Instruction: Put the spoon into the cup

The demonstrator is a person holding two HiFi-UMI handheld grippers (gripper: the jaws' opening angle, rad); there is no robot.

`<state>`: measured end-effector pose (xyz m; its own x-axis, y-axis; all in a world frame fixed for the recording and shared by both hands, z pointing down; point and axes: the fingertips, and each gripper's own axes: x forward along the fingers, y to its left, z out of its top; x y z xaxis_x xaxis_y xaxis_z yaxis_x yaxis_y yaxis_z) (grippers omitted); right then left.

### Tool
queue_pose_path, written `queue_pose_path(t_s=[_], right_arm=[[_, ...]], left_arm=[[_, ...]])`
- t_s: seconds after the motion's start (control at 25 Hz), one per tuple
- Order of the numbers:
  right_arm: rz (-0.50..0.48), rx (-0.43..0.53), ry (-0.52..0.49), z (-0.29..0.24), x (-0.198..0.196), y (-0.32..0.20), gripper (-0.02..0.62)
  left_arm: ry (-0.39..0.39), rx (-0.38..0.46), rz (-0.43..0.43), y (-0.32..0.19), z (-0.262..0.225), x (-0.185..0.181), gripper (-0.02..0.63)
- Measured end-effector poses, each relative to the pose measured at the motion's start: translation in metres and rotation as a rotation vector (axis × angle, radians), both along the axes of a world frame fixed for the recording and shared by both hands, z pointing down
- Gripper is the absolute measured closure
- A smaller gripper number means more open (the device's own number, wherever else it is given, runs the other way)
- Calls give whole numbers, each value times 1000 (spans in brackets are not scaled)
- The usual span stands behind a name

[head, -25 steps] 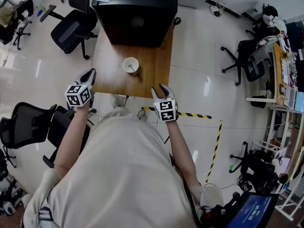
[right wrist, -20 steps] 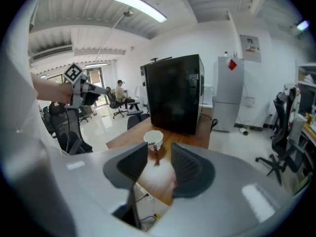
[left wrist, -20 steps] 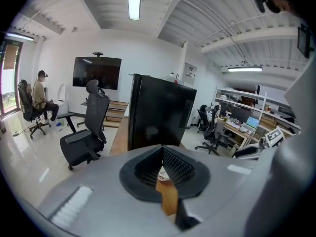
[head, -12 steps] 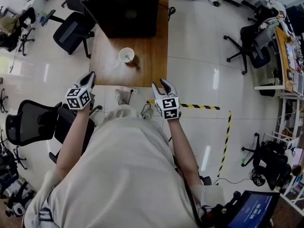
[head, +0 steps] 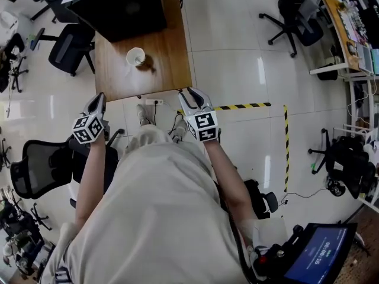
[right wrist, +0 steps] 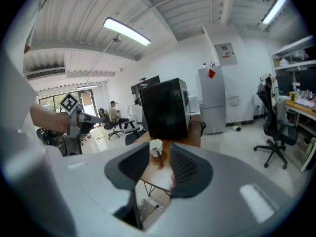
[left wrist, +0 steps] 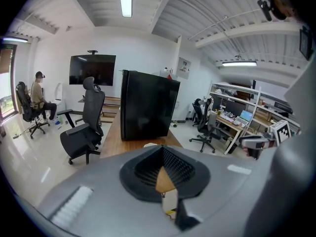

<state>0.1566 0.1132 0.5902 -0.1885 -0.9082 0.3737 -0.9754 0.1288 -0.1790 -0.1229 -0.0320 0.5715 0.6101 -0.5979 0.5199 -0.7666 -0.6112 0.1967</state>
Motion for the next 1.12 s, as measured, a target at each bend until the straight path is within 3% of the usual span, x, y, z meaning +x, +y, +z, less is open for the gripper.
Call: queue_pose_path(t_s=[0.24, 0.44, 0.76, 1.12], right_arm=[[9, 53, 2, -27, -7, 8, 472], [17, 103, 8, -57, -16, -4, 472], [2, 124, 57, -86, -61, -14, 476], [25, 71, 65, -81, -101, 1, 476]], left_arm=[[70, 1, 46, 19, -5, 23, 601], [110, 11, 76, 22, -11, 22, 601], [77, 54, 146, 15, -10, -1, 601], [129, 26, 171, 34, -5, -39, 601]])
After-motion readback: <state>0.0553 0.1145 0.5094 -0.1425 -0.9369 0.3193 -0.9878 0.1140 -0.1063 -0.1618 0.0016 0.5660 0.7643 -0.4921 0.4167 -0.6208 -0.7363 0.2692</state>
